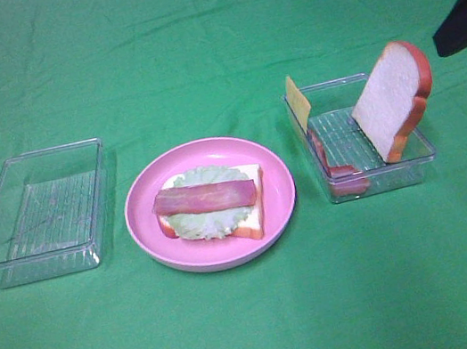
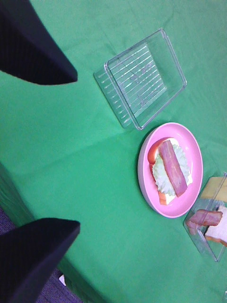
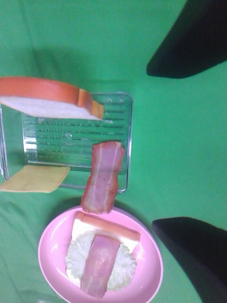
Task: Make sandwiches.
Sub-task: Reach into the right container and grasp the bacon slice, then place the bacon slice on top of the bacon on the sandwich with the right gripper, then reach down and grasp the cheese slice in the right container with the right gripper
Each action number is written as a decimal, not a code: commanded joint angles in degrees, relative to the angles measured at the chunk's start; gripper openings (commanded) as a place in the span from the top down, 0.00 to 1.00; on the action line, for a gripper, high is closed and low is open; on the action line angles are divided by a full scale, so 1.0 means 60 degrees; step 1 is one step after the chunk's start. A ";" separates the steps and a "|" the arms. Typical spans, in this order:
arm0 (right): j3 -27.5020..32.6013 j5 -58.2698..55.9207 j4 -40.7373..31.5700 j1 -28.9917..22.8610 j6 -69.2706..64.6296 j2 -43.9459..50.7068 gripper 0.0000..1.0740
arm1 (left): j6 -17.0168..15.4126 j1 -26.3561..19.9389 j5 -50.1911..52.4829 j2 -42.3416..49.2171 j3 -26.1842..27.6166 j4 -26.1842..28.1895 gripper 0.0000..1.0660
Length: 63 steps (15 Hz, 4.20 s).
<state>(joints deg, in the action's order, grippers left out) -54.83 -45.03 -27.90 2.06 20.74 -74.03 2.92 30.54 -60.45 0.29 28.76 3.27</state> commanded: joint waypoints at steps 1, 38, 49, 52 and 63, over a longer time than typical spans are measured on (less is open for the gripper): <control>-0.1280 -0.0573 0.0095 -0.0554 0.0220 -0.1518 0.30 | -0.0086 0.0038 0.0086 0.0229 -0.0029 -0.0048 0.30; -0.6627 -0.4211 -0.1050 -0.3275 -0.2168 -0.6379 1.00 | -0.0086 0.0038 0.0086 0.0229 -0.0029 -0.0048 0.30; -0.6608 -0.0038 -0.2626 -0.5672 -0.1480 -0.8403 1.00 | -0.0086 0.0038 0.0086 0.0229 -0.0029 -0.0048 0.30; -0.6608 0.0277 -0.0439 -0.5653 -0.3037 -0.8528 1.00 | -0.0086 0.0038 0.0086 0.0229 -0.0029 -0.0048 0.30; -0.6608 -0.0592 0.2855 -0.5653 -0.4698 -0.7964 0.37 | -0.0086 0.0038 0.0086 0.0229 -0.0029 -0.0048 0.30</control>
<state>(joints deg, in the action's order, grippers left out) -94.25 -47.96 -11.80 -31.80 -7.22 -122.67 2.75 30.54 -60.45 0.29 28.76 3.21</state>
